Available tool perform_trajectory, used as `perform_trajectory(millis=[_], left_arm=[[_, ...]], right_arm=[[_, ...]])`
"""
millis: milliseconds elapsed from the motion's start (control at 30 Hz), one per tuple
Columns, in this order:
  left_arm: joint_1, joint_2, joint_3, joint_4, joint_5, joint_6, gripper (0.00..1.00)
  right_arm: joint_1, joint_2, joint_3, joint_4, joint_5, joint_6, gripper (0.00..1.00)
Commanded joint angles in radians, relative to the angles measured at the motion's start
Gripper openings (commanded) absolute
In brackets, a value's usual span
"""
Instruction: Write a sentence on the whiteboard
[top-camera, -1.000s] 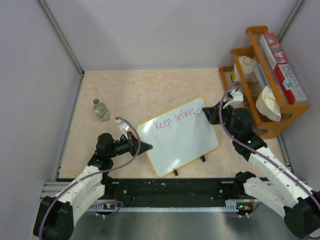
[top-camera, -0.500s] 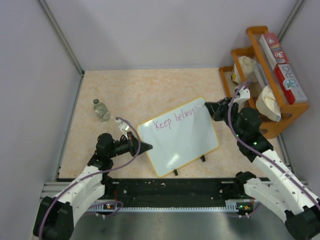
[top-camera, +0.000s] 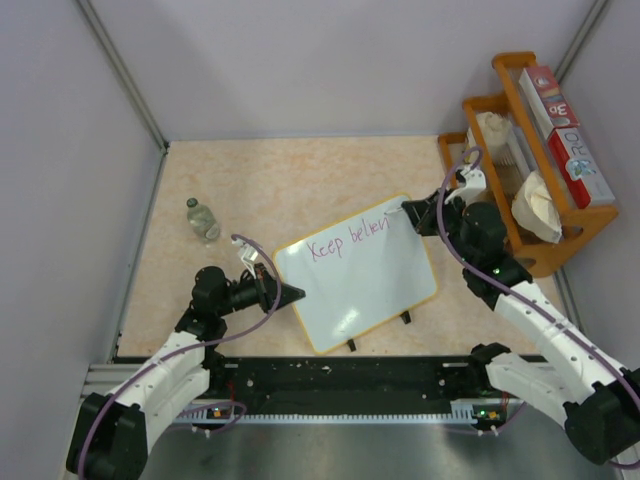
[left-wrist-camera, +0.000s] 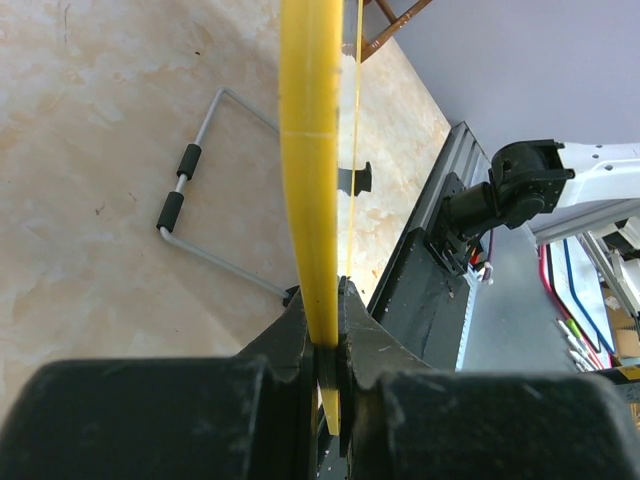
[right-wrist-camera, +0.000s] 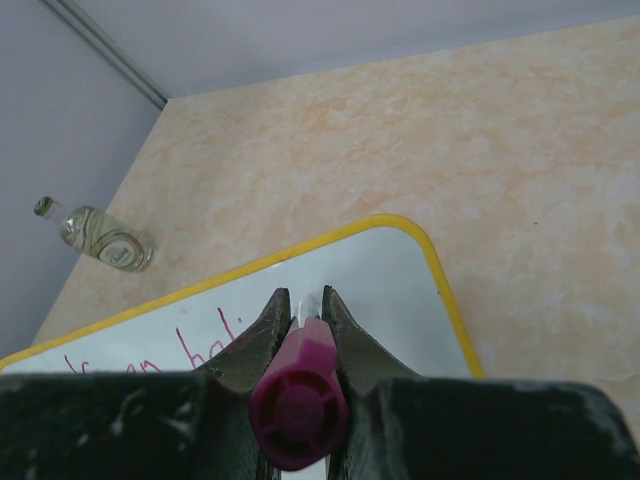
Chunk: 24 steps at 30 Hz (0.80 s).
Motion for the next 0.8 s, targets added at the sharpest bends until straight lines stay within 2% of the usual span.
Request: perform_trajectory(millis=[0, 400, 767], left_arm=[[-0.008, 0.002, -0.037, -0.06, 0.029, 0.14, 0.0], [-0.01, 0.0, -0.037, -0.061, 0.029, 0.14, 0.0], [-0.008, 0.0, -0.037, -0.061, 0.028, 0.14, 0.0]], right_arm=[[-0.01, 0.001, 0.012, 0.059, 0.0, 0.003, 0.0], [-0.011, -0.085, 0.002, 0.006, 0.011, -0.005, 0.0], [-0.013, -0.084, -0.063, 0.008, 0.051, -0.019, 0.0]])
